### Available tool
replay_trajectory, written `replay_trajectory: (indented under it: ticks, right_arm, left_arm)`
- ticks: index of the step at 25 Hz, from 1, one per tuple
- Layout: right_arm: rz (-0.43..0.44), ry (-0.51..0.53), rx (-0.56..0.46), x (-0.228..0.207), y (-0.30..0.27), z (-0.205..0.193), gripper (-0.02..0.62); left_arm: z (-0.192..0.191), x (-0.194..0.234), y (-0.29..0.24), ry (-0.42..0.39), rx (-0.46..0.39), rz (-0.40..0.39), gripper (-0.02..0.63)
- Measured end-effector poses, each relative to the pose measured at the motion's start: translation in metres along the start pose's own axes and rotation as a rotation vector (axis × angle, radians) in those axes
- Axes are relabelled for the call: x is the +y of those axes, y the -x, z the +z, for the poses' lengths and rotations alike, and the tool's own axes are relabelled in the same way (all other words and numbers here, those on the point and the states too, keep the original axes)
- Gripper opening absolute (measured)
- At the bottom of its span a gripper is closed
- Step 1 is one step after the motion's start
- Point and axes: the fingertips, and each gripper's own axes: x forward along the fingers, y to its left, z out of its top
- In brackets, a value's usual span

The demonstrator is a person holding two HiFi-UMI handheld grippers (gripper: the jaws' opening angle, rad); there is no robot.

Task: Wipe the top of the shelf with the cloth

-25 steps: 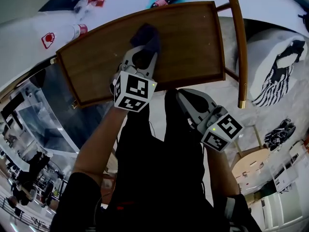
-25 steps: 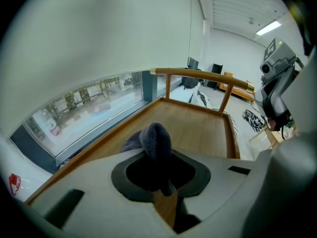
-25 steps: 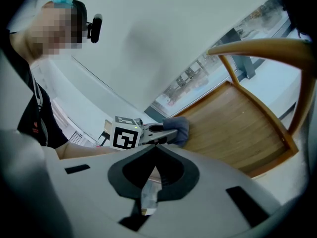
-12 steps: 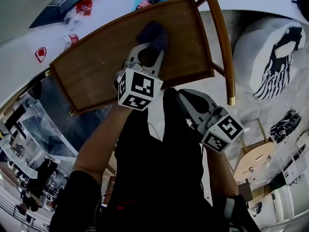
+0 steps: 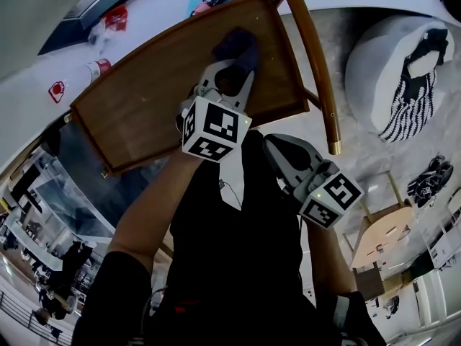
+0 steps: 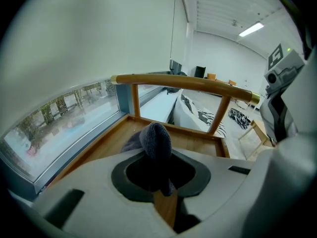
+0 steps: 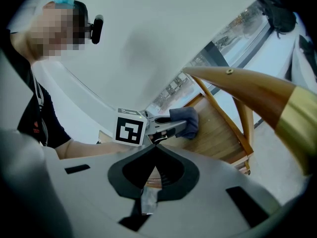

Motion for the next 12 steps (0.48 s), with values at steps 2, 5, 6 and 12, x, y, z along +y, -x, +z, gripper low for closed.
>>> replay_trajectory:
  ticks: [2, 5, 6, 12]
  right_arm:
    - [-0.003, -0.002, -0.003, -0.002, 0.003, 0.000, 0.003]
    - [-0.005, -0.002, -0.007, -0.002, 0.005, 0.001, 0.003]
    - [-0.005, -0.001, -0.007, -0.002, 0.006, 0.001, 0.003]
    - [0.004, 0.016, -0.002, 0.008, 0.003, 0.000, 0.003]
  left_arm:
    - [0.004, -0.005, -0.003, -0.005, -0.006, -0.011, 0.069]
    - [0.011, -0.013, -0.005, -0.002, -0.032, -0.035, 0.069]
    - [0.014, -0.015, -0.004, 0.001, -0.046, -0.046, 0.069]
    - [0.019, -0.012, 0.012, 0.018, -0.091, -0.043, 0.069]
